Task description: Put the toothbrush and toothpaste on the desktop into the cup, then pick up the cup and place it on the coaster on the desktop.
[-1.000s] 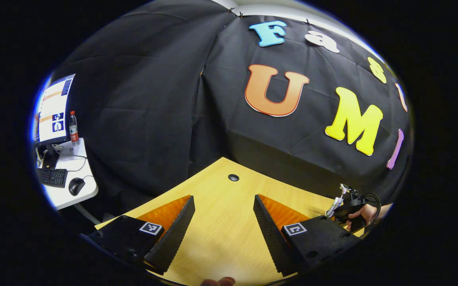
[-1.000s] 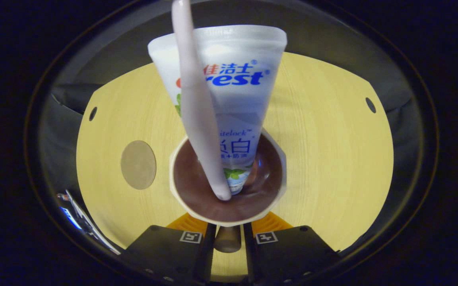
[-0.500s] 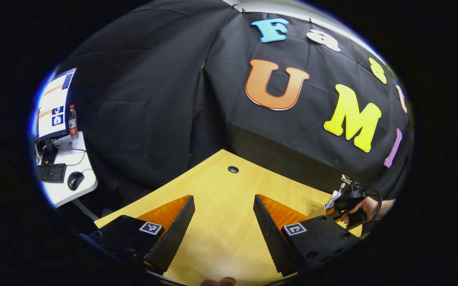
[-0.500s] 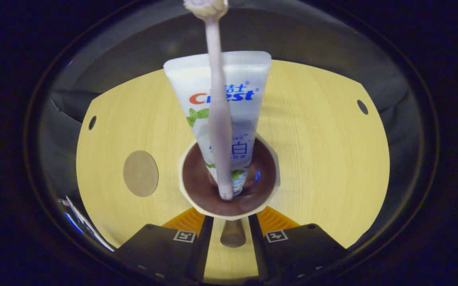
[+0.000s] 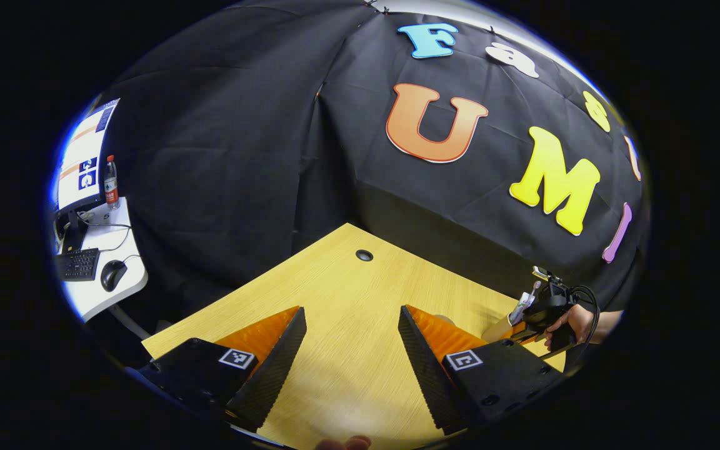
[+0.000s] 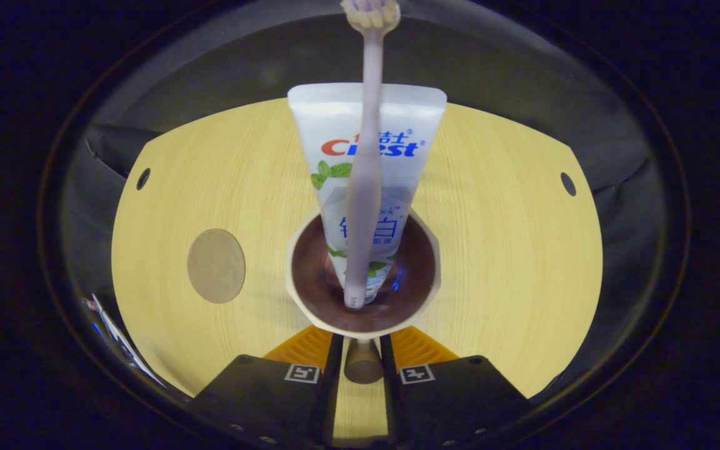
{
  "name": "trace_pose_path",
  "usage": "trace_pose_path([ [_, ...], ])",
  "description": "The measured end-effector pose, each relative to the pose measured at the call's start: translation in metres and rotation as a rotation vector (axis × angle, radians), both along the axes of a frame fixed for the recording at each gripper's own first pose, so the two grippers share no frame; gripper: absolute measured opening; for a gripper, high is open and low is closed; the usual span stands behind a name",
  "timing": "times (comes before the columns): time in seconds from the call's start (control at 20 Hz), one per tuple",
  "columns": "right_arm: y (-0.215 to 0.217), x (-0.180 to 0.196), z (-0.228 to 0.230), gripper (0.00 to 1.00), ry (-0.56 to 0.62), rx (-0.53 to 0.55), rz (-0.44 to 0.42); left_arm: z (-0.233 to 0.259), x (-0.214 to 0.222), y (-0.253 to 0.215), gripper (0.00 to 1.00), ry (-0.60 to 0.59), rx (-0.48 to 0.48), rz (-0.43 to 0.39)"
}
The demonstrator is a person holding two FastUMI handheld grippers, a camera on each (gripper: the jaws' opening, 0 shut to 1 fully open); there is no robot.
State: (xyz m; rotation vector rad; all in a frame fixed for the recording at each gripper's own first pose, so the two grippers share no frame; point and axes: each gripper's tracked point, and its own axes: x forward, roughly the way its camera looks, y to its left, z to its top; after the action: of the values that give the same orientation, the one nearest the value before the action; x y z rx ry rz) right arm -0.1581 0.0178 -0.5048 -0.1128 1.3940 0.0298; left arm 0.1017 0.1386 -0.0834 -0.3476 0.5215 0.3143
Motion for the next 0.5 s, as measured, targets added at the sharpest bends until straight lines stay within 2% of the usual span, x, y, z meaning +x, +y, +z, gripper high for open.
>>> trace_pose_path([
  [0.2,0.0007,0.0004,-0.0005,0.25,-0.004,0.010,0.012,-0.0040,0.0004,-0.0058,0.95,0.009,-0.024,-0.007],
  [0.5,0.0041,0.0010,0.0038,0.24,-0.037,0.022,0.000,-0.0023,-0.0033,-0.0082,0.95,0.010,0.003,-0.031],
])
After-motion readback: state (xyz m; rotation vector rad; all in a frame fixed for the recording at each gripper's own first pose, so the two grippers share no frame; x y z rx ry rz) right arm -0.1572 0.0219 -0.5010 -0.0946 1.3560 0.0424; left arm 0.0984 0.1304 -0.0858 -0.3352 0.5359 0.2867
